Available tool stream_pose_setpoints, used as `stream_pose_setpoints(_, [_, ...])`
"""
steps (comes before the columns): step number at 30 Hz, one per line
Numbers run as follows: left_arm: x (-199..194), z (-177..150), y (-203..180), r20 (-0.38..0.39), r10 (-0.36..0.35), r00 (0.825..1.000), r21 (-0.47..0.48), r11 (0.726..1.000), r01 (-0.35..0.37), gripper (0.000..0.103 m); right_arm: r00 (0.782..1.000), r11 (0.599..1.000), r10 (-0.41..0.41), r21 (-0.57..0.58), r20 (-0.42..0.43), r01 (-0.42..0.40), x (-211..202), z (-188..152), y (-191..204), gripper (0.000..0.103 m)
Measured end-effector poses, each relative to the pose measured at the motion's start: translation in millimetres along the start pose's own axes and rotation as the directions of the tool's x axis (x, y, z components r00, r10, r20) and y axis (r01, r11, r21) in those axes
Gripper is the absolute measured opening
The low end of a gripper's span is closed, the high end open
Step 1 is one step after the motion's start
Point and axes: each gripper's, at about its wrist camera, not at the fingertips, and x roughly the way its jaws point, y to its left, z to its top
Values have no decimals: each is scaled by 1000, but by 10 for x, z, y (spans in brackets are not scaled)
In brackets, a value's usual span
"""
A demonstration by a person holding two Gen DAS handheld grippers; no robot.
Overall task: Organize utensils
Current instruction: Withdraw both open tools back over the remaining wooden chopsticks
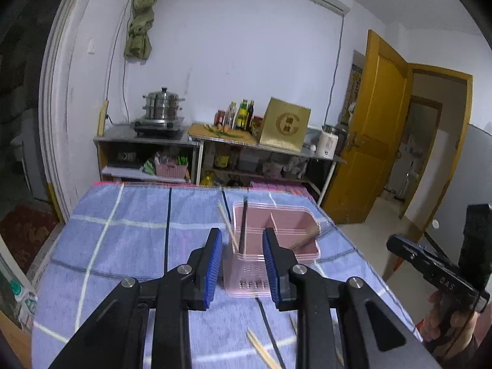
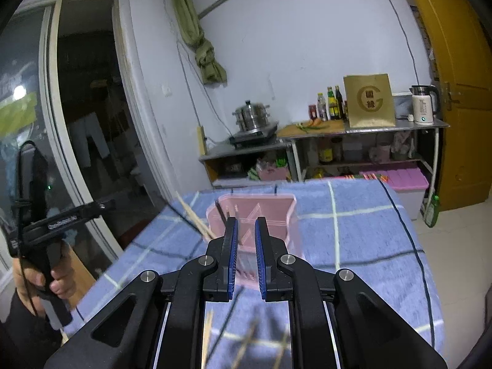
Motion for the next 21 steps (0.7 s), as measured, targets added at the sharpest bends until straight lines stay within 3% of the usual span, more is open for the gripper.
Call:
stream_pose_setpoints(6, [129, -720, -16, -150, -27, 988, -29, 999, 23, 27, 992, 1000, -15, -11, -128, 13, 68, -450, 14, 11])
stream_pose_setpoints(12, [438, -1410, -68, -334, -55, 941, -83, 996, 29, 27, 972, 999, -14, -39, -234, 4, 155, -900, 52, 11])
stream_pose_setpoints(15, [525, -1556, -114, -371, -45, 927, -85, 996, 15, 27, 963, 999, -19, -52, -268, 6, 204, -1023, 57, 11])
stream_pose_setpoints(21, [683, -1538, -96, -382, -17, 924, -111, 993, -28, 27, 957, 999, -12, -43, -290, 0, 234, -1103, 41, 11])
